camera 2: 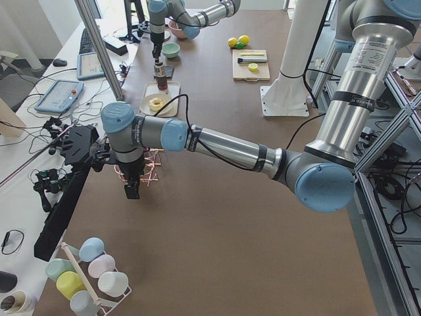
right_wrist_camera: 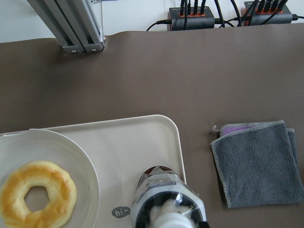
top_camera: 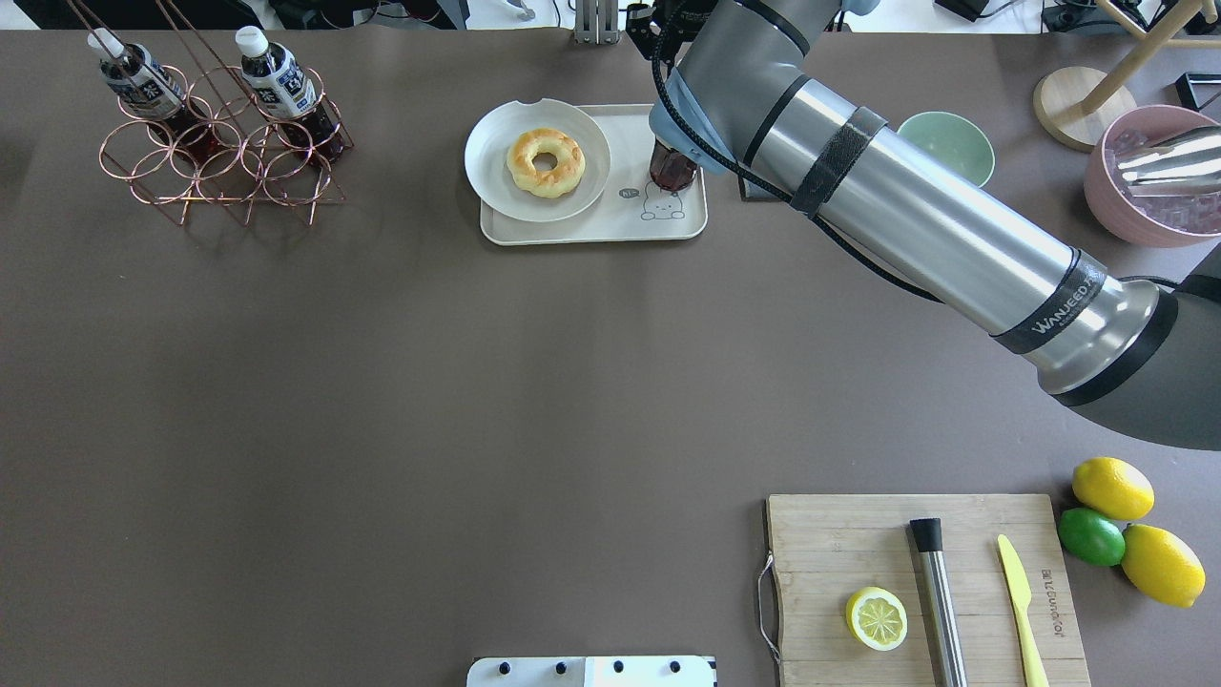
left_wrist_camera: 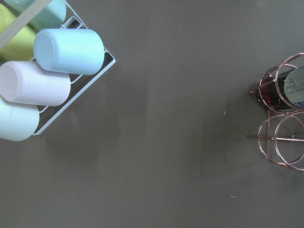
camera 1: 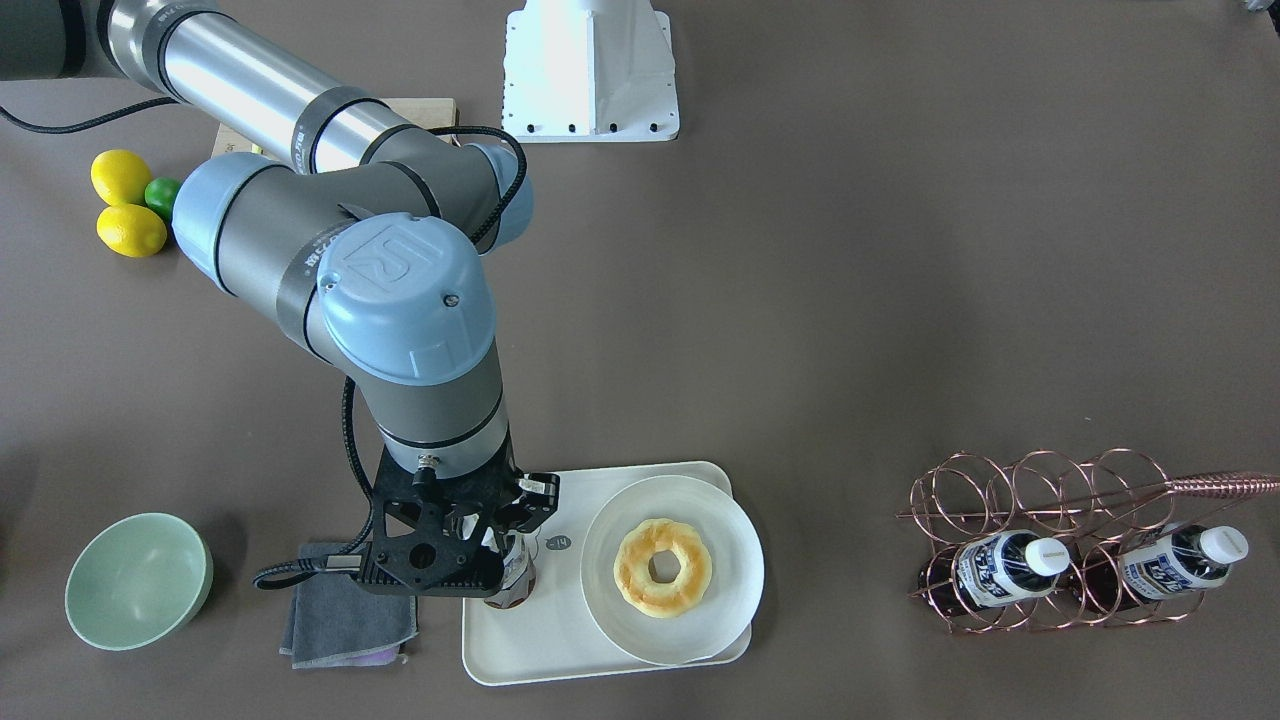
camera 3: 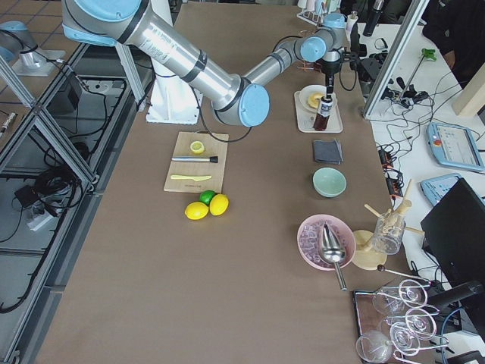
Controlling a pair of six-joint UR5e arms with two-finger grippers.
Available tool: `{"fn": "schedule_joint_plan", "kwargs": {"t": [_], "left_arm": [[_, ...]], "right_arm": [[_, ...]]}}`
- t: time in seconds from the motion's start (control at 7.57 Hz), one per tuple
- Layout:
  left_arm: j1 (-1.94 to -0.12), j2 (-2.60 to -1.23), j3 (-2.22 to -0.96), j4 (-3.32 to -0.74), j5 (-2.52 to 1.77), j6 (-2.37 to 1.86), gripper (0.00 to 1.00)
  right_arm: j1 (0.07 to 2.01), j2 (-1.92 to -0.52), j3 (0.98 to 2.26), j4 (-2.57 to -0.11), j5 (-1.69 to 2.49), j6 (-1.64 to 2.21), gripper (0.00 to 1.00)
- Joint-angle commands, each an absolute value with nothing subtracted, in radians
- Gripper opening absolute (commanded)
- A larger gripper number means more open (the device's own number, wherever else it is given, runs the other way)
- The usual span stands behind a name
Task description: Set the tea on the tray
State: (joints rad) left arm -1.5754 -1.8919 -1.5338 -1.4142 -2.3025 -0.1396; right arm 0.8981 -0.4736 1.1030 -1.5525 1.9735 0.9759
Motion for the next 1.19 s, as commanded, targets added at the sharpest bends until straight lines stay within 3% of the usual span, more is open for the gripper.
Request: {"fn": "schedule_joint_plan", "kwargs": {"t": [0.0, 0.26, 0.79, 1.06], "left_arm": [[-1.575, -1.898, -1.531, -1.413, -2.303, -0.14, 0.98], [-1.575, -1.901, -1.528, -1.413, -2.303, -0.14, 0.98], [-1.578, -1.89, -1.526, -1.413, -2.302, -0.14, 0.98], [-1.583, -1.885, -1.526, -1.411, -2.299, -0.138, 0.98]], "right_arm": [[0.908, -0.468, 1.108, -1.558, 1.98, 0.979, 0.99], [0.94, -0.466, 1.159, -1.627, 2.02, 0.976, 1.0], [1.043, -0.532, 1.516, -2.228, 2.016, 0.76, 1.0], [1.11, -0.852, 1.804, -2.289, 1.974, 0.504, 1.0]]}}
